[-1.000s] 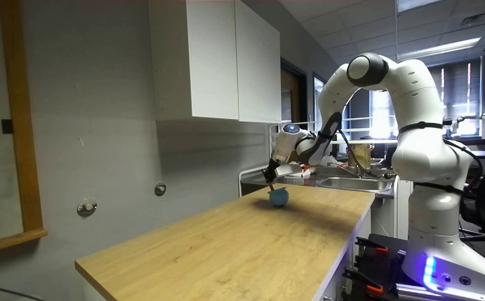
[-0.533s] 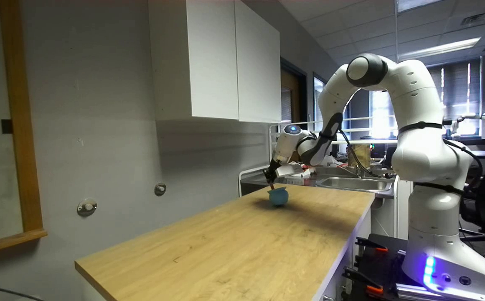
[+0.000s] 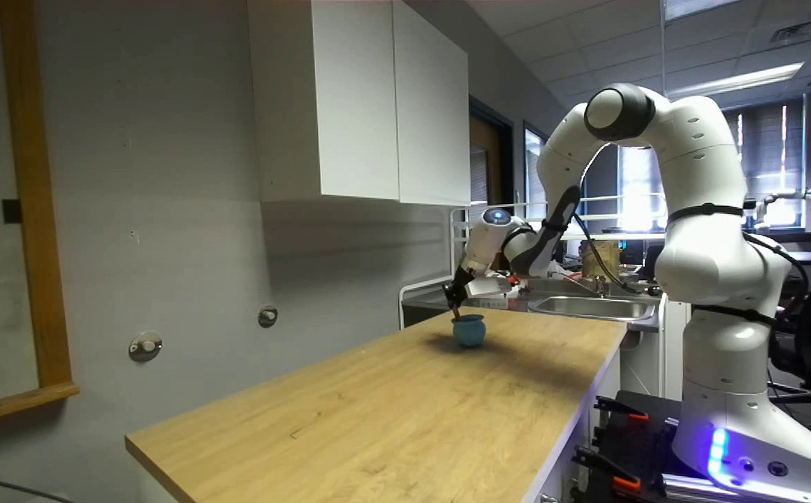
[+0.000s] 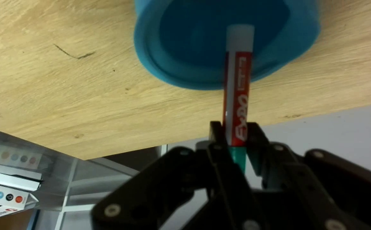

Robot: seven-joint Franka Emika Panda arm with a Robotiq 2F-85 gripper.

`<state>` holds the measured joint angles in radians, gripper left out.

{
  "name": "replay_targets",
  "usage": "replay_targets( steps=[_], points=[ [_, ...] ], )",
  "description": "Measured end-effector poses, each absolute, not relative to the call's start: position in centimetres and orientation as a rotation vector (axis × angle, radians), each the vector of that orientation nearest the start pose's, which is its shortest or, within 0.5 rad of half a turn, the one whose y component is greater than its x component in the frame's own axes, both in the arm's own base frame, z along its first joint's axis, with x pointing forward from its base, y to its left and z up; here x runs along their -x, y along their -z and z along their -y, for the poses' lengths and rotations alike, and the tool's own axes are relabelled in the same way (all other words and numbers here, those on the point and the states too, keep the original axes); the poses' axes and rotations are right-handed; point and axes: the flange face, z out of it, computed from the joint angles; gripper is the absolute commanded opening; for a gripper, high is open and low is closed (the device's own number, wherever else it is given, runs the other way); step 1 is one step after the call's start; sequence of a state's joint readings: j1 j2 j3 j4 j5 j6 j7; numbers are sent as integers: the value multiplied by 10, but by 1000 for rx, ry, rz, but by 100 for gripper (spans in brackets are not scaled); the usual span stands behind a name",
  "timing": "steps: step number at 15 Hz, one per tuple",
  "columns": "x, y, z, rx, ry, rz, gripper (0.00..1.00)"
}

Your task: Put the marker in the blue vase

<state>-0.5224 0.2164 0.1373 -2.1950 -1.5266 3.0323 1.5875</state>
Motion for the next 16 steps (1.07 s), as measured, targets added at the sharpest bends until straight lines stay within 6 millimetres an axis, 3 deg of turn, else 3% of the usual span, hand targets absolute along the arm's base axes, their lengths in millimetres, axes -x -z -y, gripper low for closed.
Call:
replay_targets(
  steps=[7,8,9,11,16],
  points=[
    [-506,-305,122,3024,1170,-760,12],
    [-503,-303,121,3023,1171,-762,24],
    [-501,-302,121,3022,1173,-763,48],
    [-497,-299,120,3016,1176,-770,51],
    [-490,-293,119,3012,1175,-775,88]
  ],
)
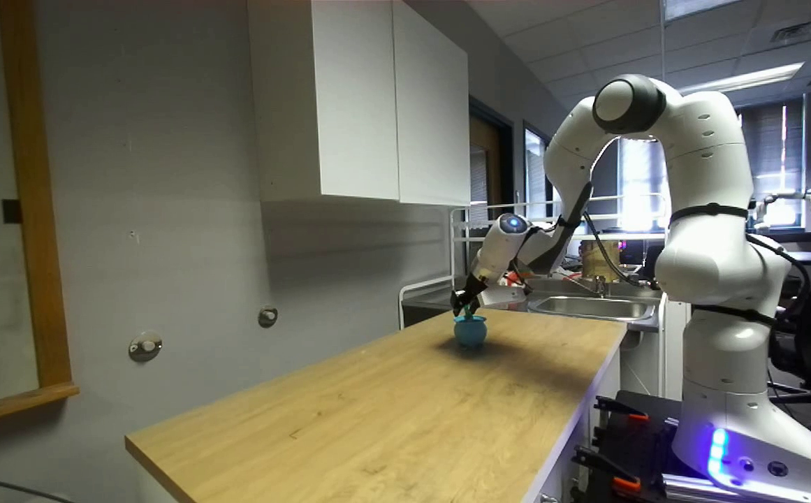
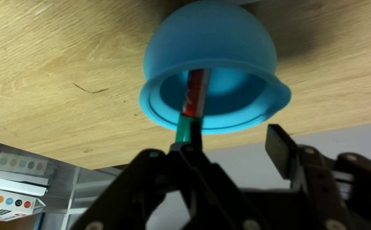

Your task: Put the marker in the blue vase

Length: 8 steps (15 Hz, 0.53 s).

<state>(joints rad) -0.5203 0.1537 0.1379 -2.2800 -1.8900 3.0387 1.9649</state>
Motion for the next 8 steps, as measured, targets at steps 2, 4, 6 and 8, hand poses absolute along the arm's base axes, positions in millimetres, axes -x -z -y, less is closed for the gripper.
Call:
replay_targets(
  steps=[2,4,6,8],
  points=[
    [-488,-292,118,3011,1174,-774,99],
    [-486,-292,117,3010,1174,-771,100],
    [-484,-295,114,3005,1176,-763,100],
    [-481,-301,111,2994,1180,-749,100]
  ],
)
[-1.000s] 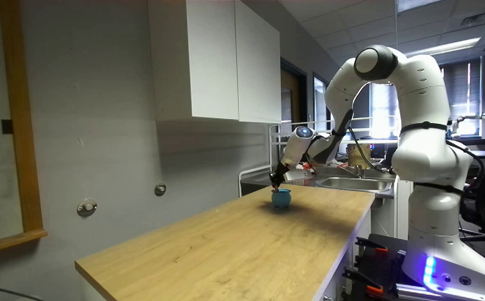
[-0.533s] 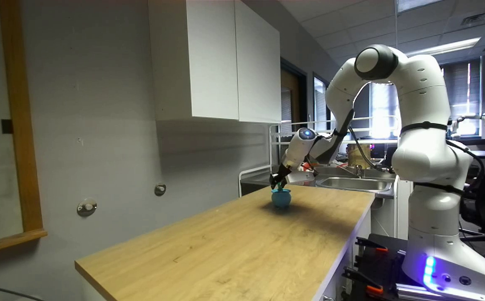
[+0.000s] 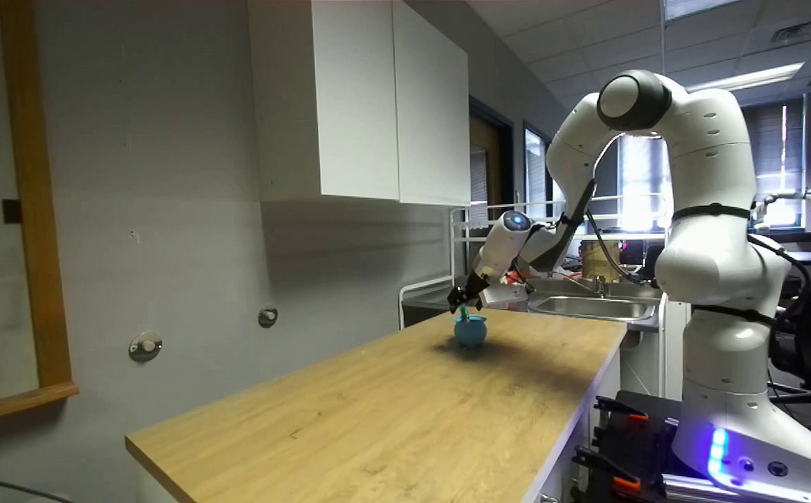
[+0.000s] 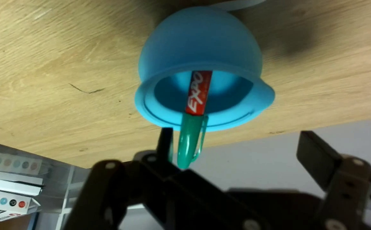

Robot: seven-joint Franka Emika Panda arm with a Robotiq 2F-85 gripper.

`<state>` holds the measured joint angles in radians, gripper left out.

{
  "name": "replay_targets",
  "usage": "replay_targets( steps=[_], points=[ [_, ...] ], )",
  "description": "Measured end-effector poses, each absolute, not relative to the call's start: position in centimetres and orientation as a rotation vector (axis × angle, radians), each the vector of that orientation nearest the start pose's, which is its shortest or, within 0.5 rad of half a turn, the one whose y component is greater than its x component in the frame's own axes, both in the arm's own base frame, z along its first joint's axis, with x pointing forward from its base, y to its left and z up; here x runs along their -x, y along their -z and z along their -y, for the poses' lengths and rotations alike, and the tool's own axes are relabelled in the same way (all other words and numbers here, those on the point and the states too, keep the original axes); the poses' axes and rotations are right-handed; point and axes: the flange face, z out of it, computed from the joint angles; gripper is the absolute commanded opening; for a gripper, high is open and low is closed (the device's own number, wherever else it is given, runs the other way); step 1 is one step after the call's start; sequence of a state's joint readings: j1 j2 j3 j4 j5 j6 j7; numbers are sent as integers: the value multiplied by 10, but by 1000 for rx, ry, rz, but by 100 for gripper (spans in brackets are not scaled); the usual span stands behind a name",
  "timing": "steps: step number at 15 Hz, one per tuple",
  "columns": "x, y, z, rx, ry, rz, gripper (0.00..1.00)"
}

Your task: Put the marker in the blue vase

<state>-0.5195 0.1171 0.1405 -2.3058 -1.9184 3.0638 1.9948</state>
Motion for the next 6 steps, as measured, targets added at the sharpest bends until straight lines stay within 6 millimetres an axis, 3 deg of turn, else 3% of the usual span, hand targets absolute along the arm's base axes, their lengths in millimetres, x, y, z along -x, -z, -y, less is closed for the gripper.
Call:
replay_targets(
  steps=[6],
  points=[
    [-454,-313,85,2938,1076,-602,100]
  ],
)
